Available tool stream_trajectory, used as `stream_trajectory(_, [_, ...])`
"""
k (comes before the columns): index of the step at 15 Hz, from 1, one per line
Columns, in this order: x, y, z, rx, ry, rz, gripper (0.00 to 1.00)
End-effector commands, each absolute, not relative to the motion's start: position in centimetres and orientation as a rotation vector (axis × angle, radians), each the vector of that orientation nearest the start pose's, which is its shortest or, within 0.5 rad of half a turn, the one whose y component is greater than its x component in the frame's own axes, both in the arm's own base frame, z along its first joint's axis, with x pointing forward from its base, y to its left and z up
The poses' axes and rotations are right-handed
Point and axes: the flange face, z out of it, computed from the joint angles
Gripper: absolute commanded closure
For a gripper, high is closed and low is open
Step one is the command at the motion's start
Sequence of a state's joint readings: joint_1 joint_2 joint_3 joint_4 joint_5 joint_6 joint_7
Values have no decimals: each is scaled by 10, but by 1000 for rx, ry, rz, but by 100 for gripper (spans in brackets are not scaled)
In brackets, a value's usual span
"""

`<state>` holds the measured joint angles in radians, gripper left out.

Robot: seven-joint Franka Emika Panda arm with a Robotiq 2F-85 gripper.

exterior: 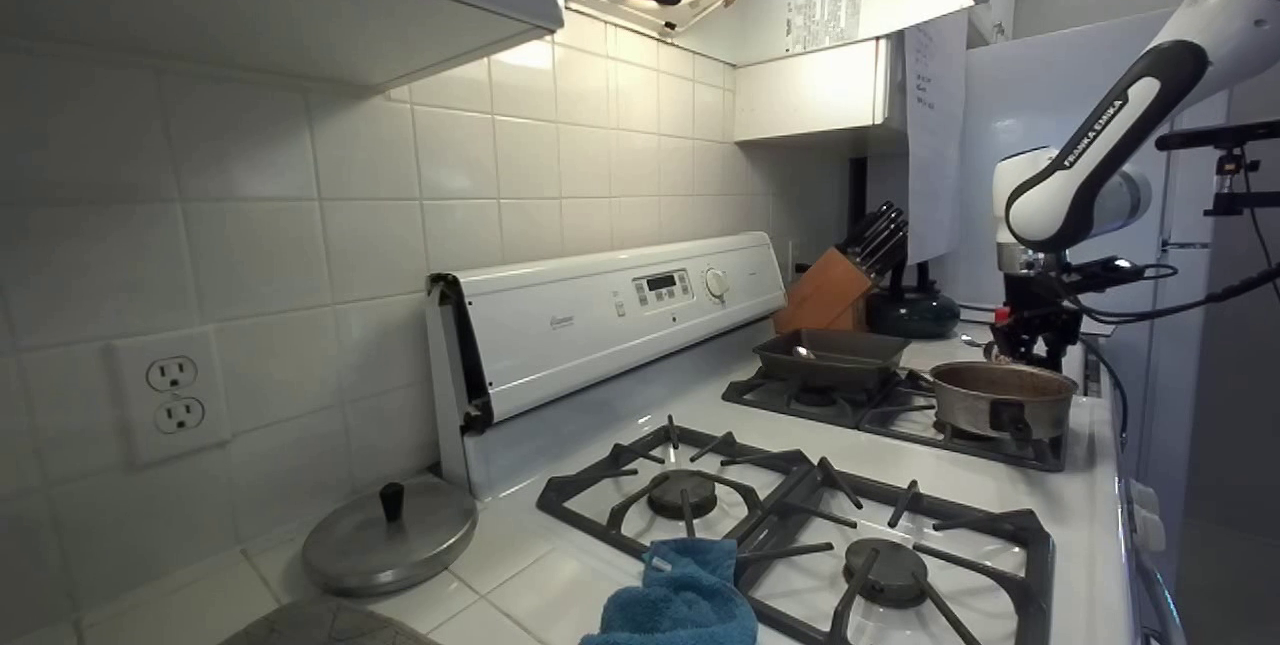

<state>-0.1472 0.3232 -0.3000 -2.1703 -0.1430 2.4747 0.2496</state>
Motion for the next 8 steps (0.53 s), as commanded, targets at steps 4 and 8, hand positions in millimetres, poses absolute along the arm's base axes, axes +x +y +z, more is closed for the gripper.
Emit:
stream_trajectory(4, [497, -257, 298, -3090, 768, -65, 75])
stream_trajectory(8, [499, -263, 314, -3005, 695, -68, 75])
